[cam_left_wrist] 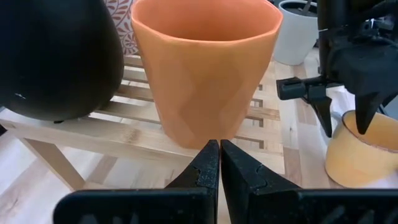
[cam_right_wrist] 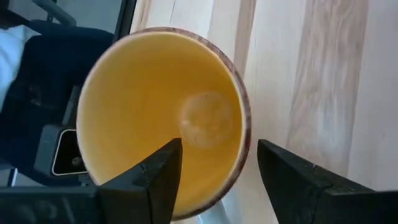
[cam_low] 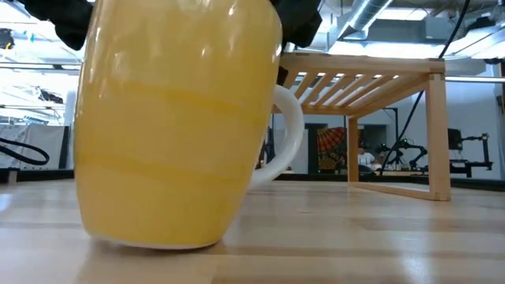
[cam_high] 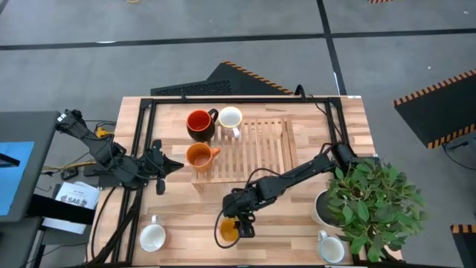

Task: Place coffee mugs
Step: Put the yellow mug on the shelf

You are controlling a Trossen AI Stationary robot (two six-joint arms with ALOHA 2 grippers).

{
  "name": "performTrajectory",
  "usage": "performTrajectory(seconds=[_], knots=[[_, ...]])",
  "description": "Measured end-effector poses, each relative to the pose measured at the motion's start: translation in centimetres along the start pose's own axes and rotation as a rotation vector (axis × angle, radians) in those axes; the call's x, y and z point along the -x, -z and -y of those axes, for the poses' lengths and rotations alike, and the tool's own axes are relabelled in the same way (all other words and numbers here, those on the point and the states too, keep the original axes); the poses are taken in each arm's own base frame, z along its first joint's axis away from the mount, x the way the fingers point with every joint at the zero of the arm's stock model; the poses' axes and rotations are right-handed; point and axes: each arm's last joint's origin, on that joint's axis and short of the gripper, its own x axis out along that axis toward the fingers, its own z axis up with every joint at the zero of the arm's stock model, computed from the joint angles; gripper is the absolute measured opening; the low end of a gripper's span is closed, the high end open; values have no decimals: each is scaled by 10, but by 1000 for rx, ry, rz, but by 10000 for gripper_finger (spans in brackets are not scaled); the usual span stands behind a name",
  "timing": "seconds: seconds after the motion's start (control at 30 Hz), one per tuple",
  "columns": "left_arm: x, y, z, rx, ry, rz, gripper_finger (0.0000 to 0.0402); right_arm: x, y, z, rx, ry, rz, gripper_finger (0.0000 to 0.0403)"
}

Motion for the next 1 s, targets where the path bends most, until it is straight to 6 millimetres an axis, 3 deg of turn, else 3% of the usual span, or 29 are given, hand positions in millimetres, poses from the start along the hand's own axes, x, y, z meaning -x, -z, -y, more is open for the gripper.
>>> performTrajectory(seconds=[0.13,0.33,0.47,0.6,0.73,0.83,1.0], knots=[[0,0,0,1,0,0,0,4,-2,0,-4,2,13,186],[0,0,0,-4,0,0,0,5,-1,1,46,10,0,39],[0,0,0,-6,0,1,0,5,-1,1,73,-15,-2,34],[0,0,0,-6,-1,1,0,18,-2,-2,89,-42,-13,34],[0,0,0,-6,-4,3,0,55,-7,-12,134,-51,28,34],[0,0,0,-7,-11,5,0,97,-12,-22,154,-50,106,34],[0,0,-1,-9,-21,9,0,168,-19,-28,154,112,327,34]])
